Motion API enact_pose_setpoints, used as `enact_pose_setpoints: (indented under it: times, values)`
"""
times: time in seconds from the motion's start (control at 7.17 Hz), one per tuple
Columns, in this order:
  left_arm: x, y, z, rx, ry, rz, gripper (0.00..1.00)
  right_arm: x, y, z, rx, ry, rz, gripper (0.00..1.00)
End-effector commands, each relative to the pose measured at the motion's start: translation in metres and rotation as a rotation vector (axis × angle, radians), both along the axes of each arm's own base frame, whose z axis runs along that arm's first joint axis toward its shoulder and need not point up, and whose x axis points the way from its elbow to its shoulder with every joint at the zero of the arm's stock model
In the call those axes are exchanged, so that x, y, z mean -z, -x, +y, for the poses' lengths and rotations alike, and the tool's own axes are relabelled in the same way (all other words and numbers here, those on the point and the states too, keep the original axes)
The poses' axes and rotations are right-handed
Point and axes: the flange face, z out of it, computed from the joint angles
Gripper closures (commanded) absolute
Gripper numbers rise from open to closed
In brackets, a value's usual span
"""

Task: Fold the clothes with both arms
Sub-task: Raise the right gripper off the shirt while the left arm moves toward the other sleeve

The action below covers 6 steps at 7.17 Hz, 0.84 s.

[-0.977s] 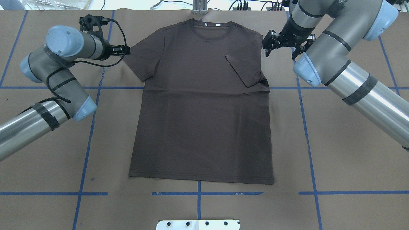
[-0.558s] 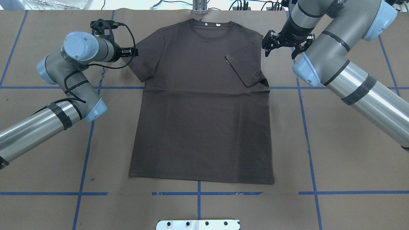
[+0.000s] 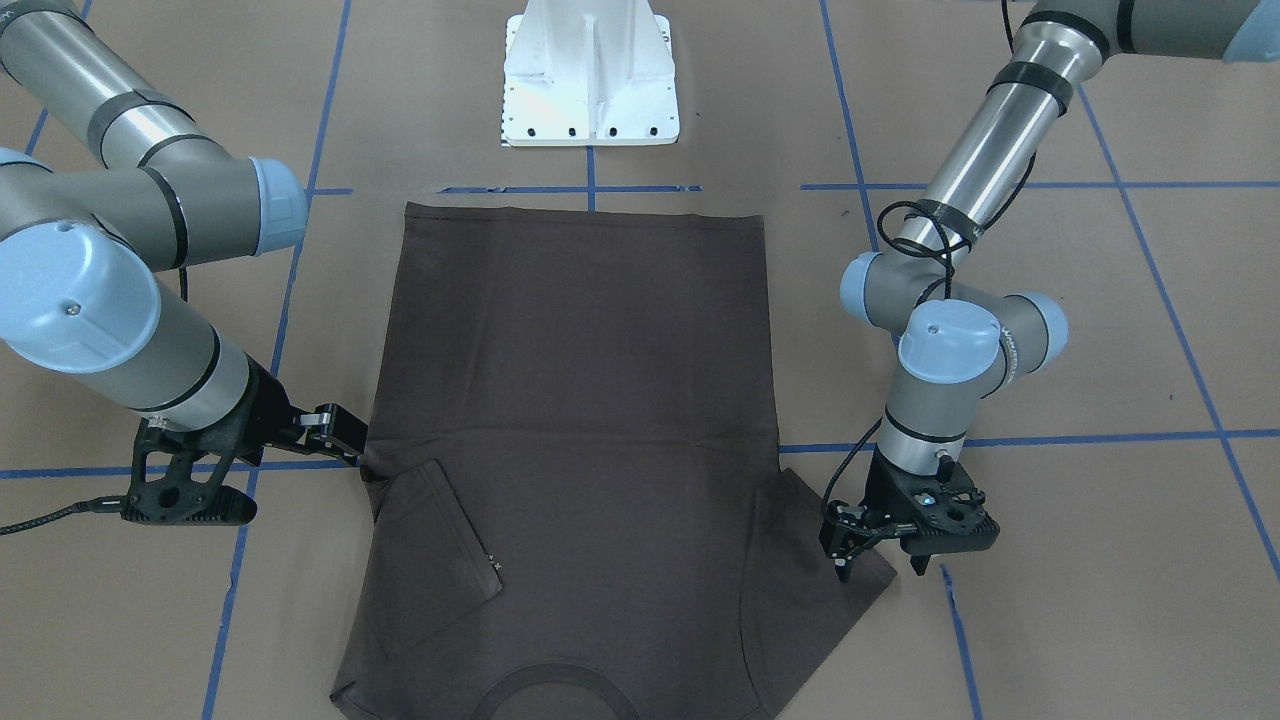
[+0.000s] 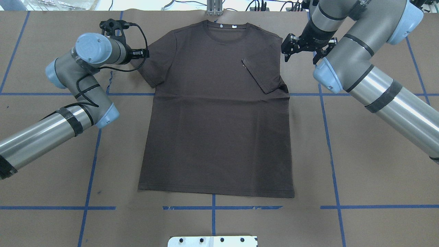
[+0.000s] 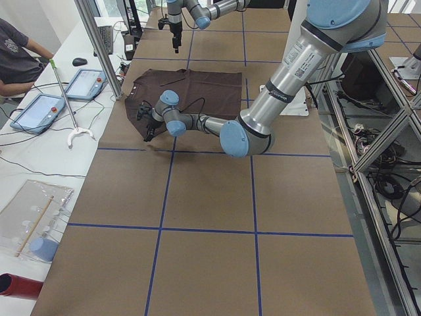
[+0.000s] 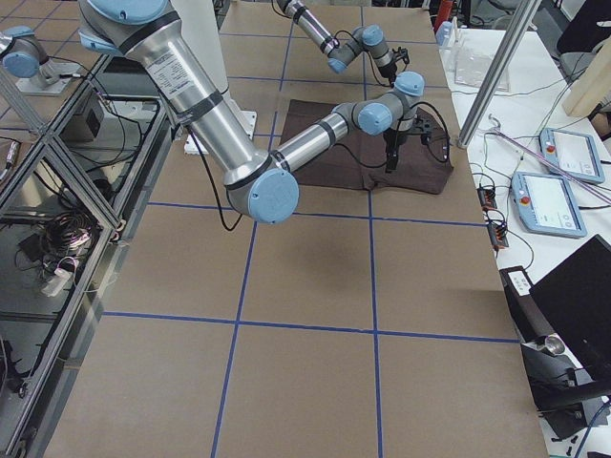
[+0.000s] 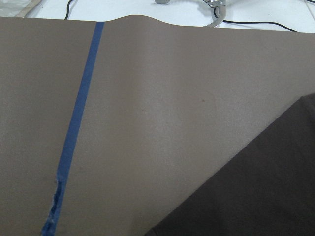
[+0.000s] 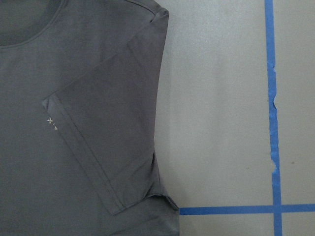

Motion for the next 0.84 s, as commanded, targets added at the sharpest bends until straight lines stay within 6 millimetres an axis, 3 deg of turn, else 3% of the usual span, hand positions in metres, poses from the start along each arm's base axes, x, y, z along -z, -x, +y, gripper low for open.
enact_pose_setpoints:
  times: [0.0,0.7]
  values:
    - [-0.0019,-0.0011,-0.0012,0.001,0.003,-0.004,0.08,-0.0016,0.0005,0.0000,0.001,0.002,0.002,0.00]
    - [-0.0023,-0.0074,0.0011,-0.006,0.006,-0.005,0.12,-0.0048,0.0008,-0.0005,0.002,0.006,0.005,0.00]
